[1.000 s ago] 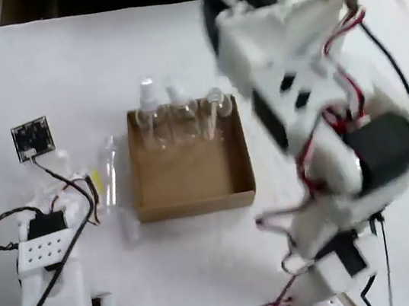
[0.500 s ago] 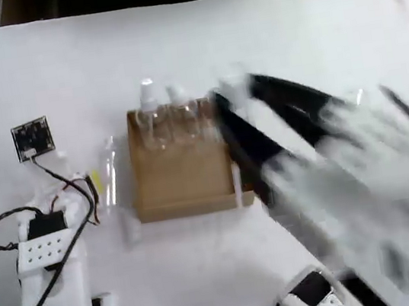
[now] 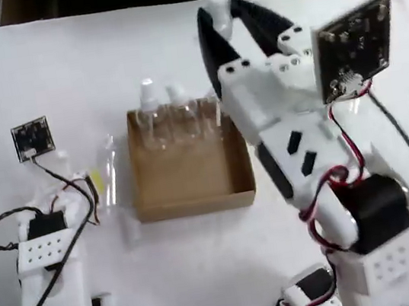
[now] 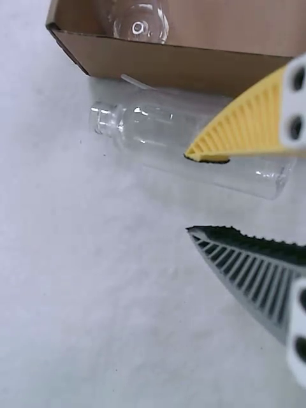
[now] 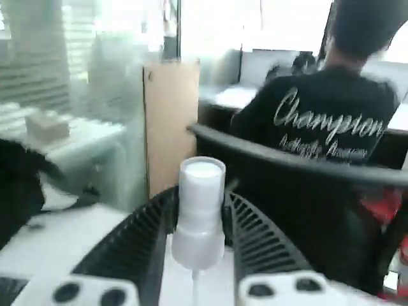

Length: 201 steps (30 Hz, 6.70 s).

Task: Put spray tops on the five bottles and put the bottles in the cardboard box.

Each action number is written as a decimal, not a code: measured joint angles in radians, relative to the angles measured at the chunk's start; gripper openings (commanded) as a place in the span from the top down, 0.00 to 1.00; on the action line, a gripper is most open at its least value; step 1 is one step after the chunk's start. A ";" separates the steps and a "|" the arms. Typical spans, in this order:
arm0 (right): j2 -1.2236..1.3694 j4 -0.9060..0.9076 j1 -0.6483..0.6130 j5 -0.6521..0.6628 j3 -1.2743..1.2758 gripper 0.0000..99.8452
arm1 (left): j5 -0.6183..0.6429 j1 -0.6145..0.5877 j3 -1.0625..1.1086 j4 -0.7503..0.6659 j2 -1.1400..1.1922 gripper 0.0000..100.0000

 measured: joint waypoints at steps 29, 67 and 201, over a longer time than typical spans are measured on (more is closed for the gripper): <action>-0.149 -0.927 -0.051 0.203 0.736 0.98 | 0.000 0.040 0.000 0.000 0.000 0.84; 0.078 -1.363 0.057 0.244 1.077 0.98 | 0.000 0.040 0.000 0.000 0.000 0.84; -1.011 -0.316 0.430 0.181 1.722 0.98 | -0.379 -0.144 -0.305 0.321 0.000 0.84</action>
